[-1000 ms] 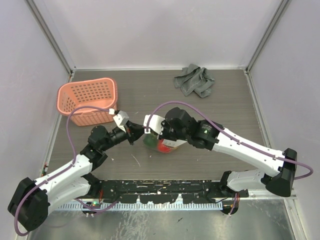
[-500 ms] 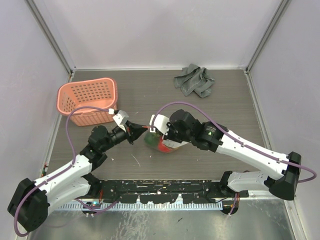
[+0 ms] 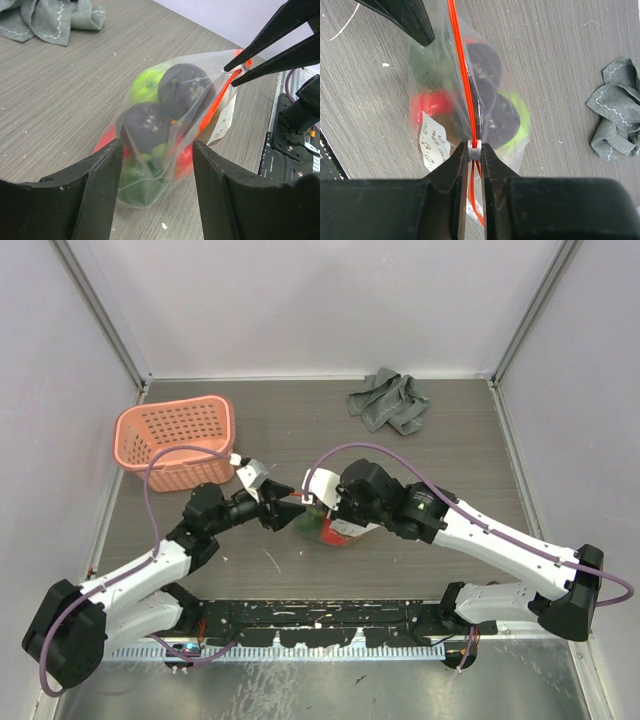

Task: Place the food in the zip-top bag and seal the zipper
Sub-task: Zip the zipper food storage bag at the center of the board, then place the zipper food storage bag at the center of the board.

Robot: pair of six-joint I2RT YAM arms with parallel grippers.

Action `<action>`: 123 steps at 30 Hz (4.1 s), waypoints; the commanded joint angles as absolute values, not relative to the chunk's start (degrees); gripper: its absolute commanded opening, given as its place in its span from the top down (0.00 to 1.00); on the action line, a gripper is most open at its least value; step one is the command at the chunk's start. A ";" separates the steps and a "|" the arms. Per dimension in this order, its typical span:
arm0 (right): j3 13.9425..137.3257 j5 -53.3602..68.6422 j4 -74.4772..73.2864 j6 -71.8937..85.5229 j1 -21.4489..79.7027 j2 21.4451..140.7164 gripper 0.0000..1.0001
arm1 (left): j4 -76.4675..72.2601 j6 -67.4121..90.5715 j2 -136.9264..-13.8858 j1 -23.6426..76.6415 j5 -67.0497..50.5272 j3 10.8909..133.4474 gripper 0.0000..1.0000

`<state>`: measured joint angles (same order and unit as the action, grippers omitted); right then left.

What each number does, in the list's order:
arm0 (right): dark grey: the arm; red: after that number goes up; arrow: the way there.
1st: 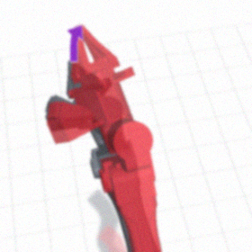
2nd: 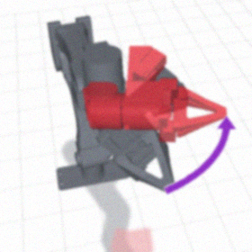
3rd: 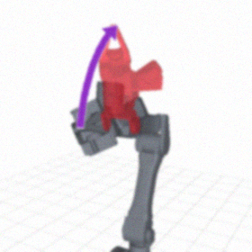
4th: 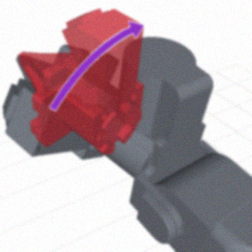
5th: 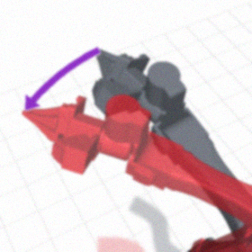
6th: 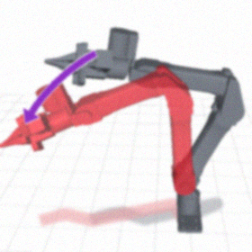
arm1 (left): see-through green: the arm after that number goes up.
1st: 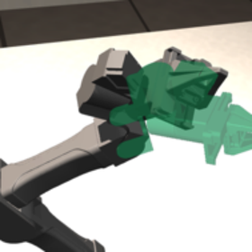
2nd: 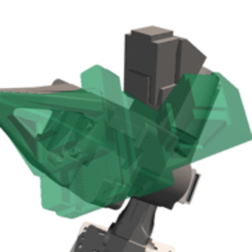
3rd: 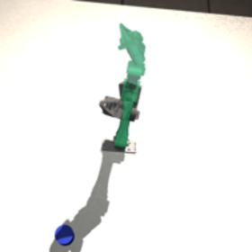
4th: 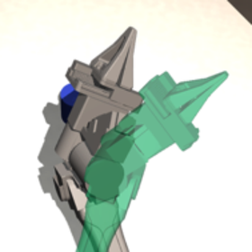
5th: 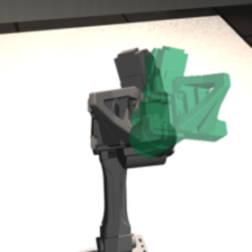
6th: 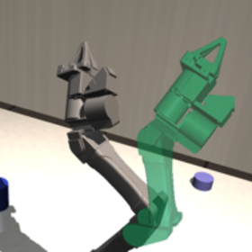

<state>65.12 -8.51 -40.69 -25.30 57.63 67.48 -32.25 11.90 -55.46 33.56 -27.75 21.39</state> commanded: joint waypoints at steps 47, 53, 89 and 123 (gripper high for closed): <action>60.04 -19.70 -42.63 -18.64 54.28 57.56 0.99 | -26.37 14.41 -56.55 31.50 -4.13 27.75 1.00; 58.60 -20.58 -42.63 -18.15 53.06 55.70 0.99 | -25.86 16.57 -57.77 30.07 -2.65 28.53 1.00; 54.11 -31.51 -13.72 -16.28 38.15 56.46 0.98 | -21.83 24.19 -96.08 25.40 -19.39 67.97 1.00; 36.16 20.06 -15.37 5.57 38.14 50.03 0.72 | -8.74 31.01 -64.45 26.92 -3.04 33.54 0.66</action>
